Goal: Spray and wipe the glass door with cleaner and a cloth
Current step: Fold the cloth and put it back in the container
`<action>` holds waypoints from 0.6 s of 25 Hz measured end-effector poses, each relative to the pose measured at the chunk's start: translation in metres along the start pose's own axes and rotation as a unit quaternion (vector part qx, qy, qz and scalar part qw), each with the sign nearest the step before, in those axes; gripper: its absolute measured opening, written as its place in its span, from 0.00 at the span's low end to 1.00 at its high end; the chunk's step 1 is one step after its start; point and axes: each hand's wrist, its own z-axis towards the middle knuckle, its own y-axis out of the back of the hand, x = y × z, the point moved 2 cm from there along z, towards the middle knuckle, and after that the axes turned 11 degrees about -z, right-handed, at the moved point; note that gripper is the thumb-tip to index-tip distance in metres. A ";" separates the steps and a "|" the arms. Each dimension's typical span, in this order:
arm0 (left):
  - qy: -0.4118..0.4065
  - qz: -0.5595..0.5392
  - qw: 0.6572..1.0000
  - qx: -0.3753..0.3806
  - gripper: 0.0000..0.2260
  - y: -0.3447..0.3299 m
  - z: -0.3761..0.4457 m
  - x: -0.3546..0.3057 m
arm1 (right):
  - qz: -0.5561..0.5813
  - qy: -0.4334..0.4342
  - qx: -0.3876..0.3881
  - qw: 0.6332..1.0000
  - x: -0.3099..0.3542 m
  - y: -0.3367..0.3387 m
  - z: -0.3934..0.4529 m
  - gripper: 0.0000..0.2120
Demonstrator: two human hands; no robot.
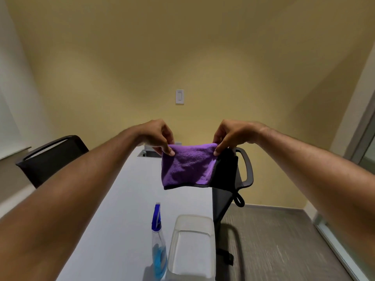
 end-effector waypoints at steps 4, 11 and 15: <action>0.005 -0.042 0.999 0.028 0.06 0.001 0.005 0.014 | 0.052 -0.019 0.003 0.998 -0.007 -0.008 0.007 0.11; 0.026 -0.073 0.996 0.031 0.03 -0.023 0.024 0.039 | 0.101 -0.083 -0.005 0.991 -0.031 -0.035 0.021 0.09; 0.060 -0.056 0.997 0.003 0.05 -0.049 0.044 0.057 | 0.127 -0.118 -0.013 0.985 -0.052 -0.069 0.035 0.08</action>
